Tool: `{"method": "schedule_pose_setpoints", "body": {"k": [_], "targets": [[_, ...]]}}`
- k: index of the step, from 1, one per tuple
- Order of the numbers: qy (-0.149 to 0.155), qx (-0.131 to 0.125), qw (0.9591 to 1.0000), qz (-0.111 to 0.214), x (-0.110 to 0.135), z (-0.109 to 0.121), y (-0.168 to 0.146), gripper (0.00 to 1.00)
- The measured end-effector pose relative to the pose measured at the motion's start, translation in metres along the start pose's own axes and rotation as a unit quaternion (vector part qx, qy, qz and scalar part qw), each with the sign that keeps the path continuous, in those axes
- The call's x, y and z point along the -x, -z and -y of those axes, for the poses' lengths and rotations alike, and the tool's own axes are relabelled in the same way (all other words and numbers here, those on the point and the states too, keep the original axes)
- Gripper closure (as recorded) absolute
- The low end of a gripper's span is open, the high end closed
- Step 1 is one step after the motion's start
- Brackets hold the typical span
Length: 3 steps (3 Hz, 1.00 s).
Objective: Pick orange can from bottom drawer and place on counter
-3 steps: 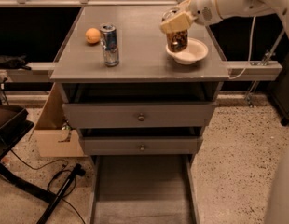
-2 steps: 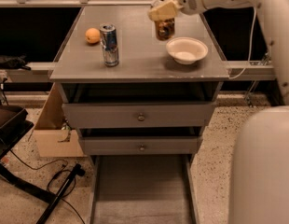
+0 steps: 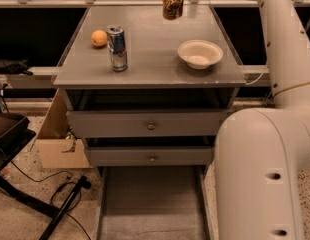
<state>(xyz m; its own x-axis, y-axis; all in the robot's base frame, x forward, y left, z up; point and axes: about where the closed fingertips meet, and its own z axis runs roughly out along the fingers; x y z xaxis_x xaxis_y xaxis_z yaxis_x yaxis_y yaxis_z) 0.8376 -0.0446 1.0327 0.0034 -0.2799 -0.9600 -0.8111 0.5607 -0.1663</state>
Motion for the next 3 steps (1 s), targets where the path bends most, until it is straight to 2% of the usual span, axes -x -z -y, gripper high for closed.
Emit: {"method": "schedule_pose_setpoints", "body": {"k": [1,2,3], "targets": [[-0.054,-0.050,0.9972,0.016,-0.020,0.038,-0.016,1.00],[-0.098,-0.082,0.9918,-0.005,-0.051,0.058,-0.033,1.00],[-0.126,-0.100,0.9861,-0.042,-0.083,0.065,-0.052,1.00]]}}
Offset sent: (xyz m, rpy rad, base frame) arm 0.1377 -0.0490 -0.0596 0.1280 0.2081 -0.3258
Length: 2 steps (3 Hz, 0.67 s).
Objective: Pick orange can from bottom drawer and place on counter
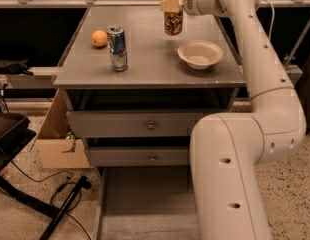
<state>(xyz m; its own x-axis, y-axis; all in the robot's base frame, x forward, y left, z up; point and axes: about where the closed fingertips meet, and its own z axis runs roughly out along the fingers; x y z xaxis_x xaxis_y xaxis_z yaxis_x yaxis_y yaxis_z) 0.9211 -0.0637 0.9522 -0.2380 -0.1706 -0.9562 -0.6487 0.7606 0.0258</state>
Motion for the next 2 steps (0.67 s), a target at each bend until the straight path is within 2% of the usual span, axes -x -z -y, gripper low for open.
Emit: {"method": "schedule_pose_setpoints", "body": {"k": [1,2], "targets": [[-0.010,-0.010,0.9998,-0.010,-0.019,0.006,-0.019,1.00],[-0.005,-0.013,0.9997,0.022,-0.023,0.013,-0.036,0.86]]}}
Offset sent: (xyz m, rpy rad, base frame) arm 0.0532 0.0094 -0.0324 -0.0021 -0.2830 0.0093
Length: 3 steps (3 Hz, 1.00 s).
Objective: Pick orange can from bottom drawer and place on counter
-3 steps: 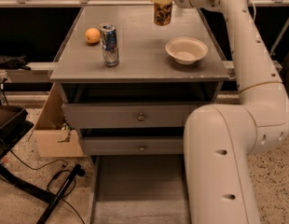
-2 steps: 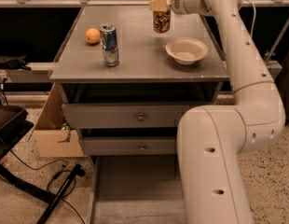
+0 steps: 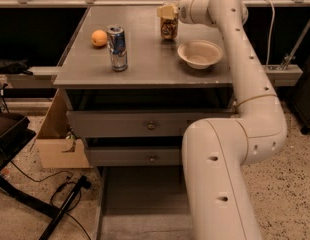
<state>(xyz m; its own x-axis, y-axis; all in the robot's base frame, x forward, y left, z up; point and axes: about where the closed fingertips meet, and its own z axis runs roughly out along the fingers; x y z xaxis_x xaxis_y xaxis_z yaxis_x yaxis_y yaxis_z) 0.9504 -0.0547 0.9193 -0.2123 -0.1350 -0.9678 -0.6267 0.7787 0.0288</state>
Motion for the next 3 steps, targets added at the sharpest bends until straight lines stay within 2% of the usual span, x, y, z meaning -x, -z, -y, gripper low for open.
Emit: {"method": "schedule_pose_setpoints", "body": {"k": [1,2,3], "targets": [[0.014,0.000,0.9999,0.002,-0.0003,-0.0007,-0.0026,0.63],[0.011,0.001,0.9999,0.000,-0.0011,-0.0015,-0.0032,0.32],[0.011,0.001,0.9999,0.000,-0.0012,-0.0015,-0.0032,0.09]]}}
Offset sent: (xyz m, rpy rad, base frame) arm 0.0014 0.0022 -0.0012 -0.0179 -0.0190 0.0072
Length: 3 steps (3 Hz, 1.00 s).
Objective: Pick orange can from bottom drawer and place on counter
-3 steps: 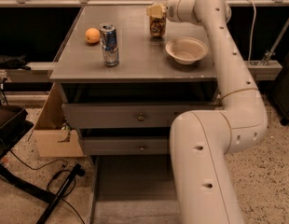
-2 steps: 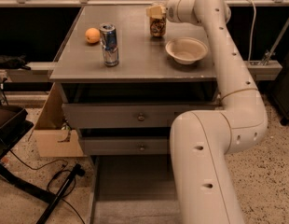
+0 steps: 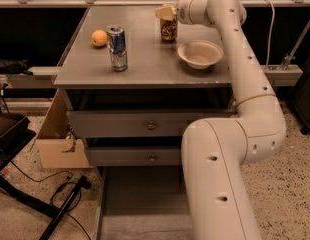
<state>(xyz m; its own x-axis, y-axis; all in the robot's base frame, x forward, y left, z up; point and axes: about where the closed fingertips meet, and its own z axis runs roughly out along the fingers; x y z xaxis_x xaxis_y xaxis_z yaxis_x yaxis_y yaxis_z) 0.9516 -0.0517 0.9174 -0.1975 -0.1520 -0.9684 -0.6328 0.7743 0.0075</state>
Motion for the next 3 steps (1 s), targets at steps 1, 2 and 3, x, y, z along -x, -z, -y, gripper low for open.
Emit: {"method": "schedule_pose_setpoints", "body": {"k": [1,2,3], "targets": [[0.000,0.000,1.0000,0.000,0.000,0.000,0.000,0.00],[0.003,0.009,0.9999,0.007,0.004,-0.006,-0.001,0.00],[0.038,0.024,0.9986,0.029,0.038,-0.012,0.029,0.00]]}}
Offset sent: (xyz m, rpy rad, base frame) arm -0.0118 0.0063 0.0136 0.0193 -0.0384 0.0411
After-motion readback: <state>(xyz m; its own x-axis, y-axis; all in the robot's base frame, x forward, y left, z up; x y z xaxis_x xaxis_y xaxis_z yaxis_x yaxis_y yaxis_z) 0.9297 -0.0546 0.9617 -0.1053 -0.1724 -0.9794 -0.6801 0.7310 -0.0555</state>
